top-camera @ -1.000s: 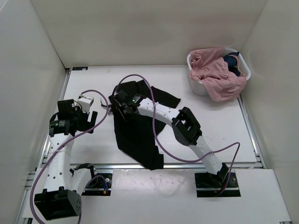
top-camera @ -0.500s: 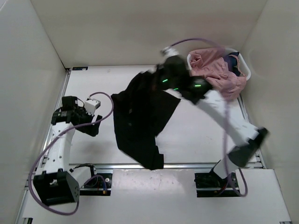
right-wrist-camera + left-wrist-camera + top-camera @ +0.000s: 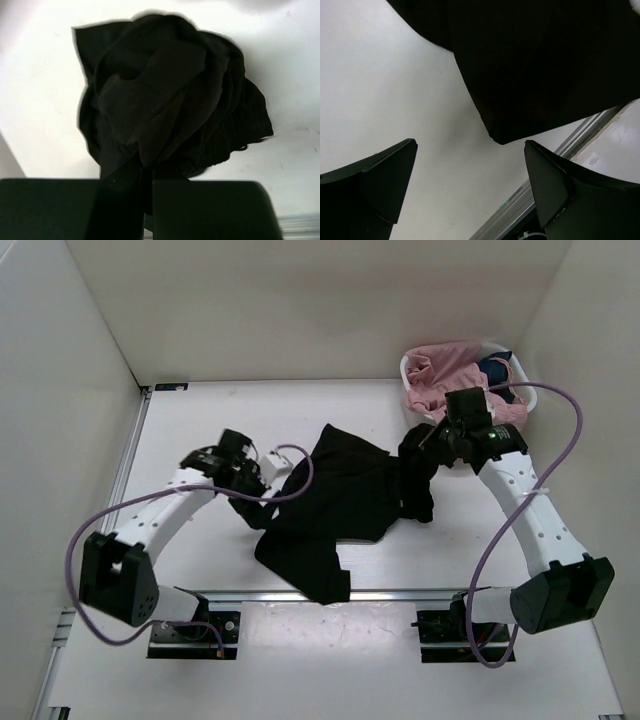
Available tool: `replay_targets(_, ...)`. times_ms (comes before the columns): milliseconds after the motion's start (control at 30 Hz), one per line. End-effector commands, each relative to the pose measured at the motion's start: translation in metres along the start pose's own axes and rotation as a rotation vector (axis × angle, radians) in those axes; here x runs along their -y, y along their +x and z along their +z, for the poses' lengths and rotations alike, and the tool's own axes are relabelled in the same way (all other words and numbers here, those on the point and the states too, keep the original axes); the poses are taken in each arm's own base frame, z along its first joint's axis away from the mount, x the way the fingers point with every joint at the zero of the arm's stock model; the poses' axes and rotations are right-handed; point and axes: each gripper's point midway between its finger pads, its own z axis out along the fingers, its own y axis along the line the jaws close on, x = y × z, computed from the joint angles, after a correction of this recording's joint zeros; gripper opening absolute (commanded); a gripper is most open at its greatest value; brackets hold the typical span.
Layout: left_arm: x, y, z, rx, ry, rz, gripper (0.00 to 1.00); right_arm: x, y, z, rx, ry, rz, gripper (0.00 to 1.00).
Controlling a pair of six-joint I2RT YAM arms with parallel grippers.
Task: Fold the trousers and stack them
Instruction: Flatten the trousers out
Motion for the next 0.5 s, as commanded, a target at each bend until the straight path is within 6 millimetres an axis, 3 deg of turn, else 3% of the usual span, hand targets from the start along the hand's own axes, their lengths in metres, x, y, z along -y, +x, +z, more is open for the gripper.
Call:
replay_targets(0, -0.011, 0.013, 0.021, -0.078, -0.124, -0.005, 1.00, -0.006, -0.007, -0.020, 0.033, -0.035, 0.037, 0.00)
replay_targets(167, 0.007, 0.039, 0.054, -0.185, -0.091, 0.053, 1.00, 0.003, -0.010, -0.030, 0.061, -0.009, 0.020, 0.00)
replay_targets(267, 0.042, 0.053, 0.074, -0.222, 0.049, 0.062, 1.00, 0.009, -0.010, -0.033, 0.077, 0.009, 0.020, 0.00)
replay_targets(333, 0.056, 0.057, 0.081, -0.236, 0.080, 0.145, 1.00, 0.015, -0.012, -0.033, 0.091, 0.024, 0.026, 0.00)
replay_targets(433, 0.055, 0.060, 0.092, -0.255, 0.071, 0.175, 1.00, 0.016, -0.014, -0.035, 0.098, 0.030, 0.027, 0.00)
replay_targets(467, 0.053, 0.063, 0.093, -0.270, 0.062, 0.174, 0.94, 0.016, -0.015, -0.035, 0.098, 0.030, 0.027, 0.00)
